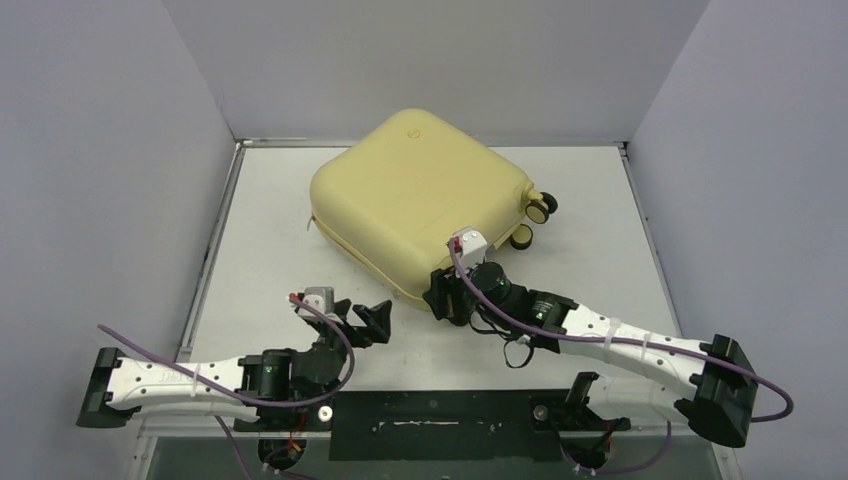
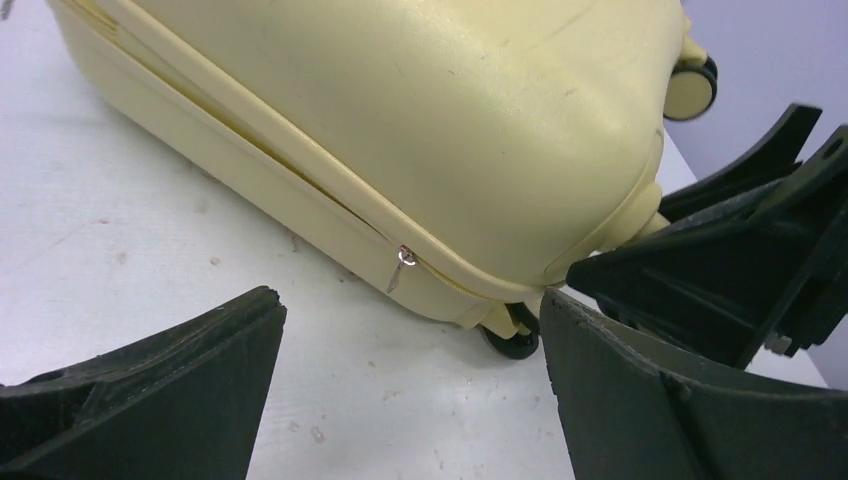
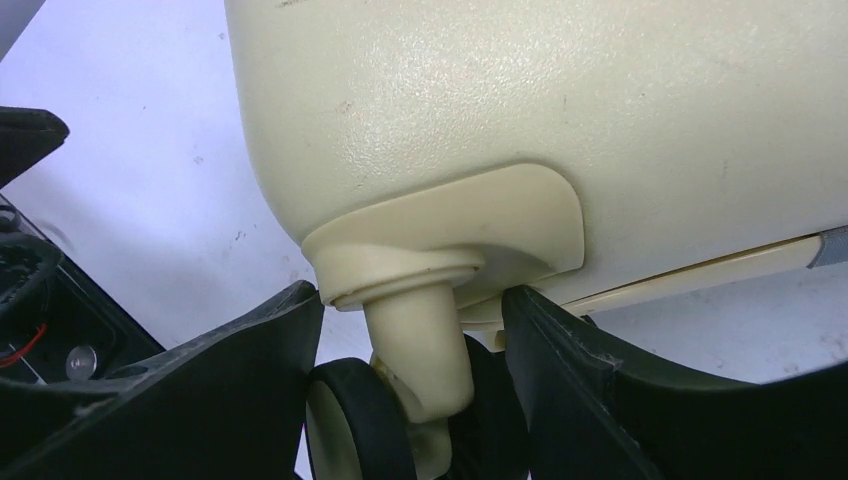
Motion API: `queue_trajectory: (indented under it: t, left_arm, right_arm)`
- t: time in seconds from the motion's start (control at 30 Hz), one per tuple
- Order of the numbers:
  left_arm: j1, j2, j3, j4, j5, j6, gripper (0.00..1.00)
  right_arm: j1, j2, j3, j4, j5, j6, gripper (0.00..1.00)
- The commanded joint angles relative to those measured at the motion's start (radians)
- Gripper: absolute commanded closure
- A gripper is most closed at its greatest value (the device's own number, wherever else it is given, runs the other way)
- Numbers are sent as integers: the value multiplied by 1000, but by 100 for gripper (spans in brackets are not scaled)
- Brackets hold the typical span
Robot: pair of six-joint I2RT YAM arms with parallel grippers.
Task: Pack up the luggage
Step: Zip the luggage at the center of the board.
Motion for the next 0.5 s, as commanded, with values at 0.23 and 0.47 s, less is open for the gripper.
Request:
queue_trajectory:
  t: [0.23, 0.47]
  left_arm:
    - [245, -9, 46, -113, 216, -34, 3]
    - [355, 27, -37, 54, 446, 2, 4]
  right_arm:
    - [-44, 108, 149, -49, 42, -86, 100]
    - [-51, 27, 164, -73, 63, -184, 100]
